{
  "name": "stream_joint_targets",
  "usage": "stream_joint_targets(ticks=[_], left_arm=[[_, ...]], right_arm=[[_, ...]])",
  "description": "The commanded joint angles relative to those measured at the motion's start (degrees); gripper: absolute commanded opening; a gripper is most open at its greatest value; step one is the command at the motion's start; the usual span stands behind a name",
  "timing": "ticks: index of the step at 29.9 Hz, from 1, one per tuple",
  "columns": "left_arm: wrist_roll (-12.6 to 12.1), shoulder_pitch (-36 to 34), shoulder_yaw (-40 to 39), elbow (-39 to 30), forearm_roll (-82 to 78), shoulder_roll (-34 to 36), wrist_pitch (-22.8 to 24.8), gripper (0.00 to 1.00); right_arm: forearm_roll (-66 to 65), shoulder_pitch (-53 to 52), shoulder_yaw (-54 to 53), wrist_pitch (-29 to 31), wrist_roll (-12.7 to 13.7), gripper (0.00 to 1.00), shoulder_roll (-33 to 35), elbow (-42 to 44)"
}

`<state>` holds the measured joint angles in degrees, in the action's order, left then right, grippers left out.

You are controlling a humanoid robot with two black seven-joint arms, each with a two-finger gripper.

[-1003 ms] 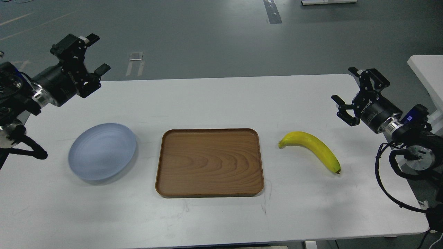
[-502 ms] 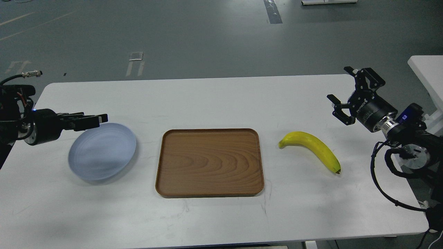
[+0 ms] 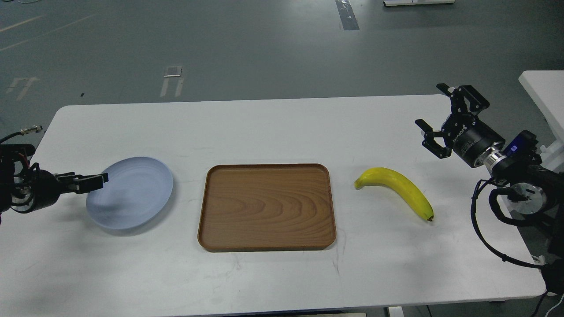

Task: Place banana on plate with both arms
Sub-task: 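Grasp the rim of the light blue plate with the left gripper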

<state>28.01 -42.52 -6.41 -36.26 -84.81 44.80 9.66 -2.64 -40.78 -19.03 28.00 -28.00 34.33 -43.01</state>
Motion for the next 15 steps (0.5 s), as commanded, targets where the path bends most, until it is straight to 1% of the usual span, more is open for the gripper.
stream_joint_targets(ticks=[1, 3, 4, 5, 12, 14, 15], left_arm=[[-0.01, 0.15, 0.34, 2.85, 0.26, -1.64, 0.09, 0.78], [-0.01, 0.41, 0.60, 3.30, 0.26, -2.00, 0.09, 0.75], [-0.01, 0.85, 0.96, 3.39, 0.26, -2.08, 0.00, 0.71], [-0.01, 1.12, 1.05, 3.39, 0.26, -2.00, 0.00, 0.70], [-0.01, 1.38, 1.22, 3.39, 0.43, -2.00, 0.18, 0.67], [-0.01, 1.38, 1.22, 3.39, 0.43, -1.91, 0.27, 0.58], [-0.01, 1.38, 1.22, 3.39, 0.52, -1.91, 0.35, 0.52]], right_arm=[[0.09, 0.09, -0.04, 0.00, 0.00, 1.00, 0.04, -0.05], [0.00, 0.09, 0.05, 0.00, 0.00, 1.00, 0.04, -0.05], [0.00, 0.18, 0.05, 0.00, 0.00, 1.00, 0.04, -0.05], [0.00, 0.18, 0.05, 0.00, 0.00, 1.00, 0.04, 0.04], [0.00, 0.44, -0.04, 0.00, 0.00, 1.00, -0.05, 0.12], [0.00, 0.26, -0.04, 0.00, 0.00, 1.00, -0.05, 0.12], [0.00, 0.18, -0.04, 0.00, 0.00, 1.00, -0.05, 0.12]])
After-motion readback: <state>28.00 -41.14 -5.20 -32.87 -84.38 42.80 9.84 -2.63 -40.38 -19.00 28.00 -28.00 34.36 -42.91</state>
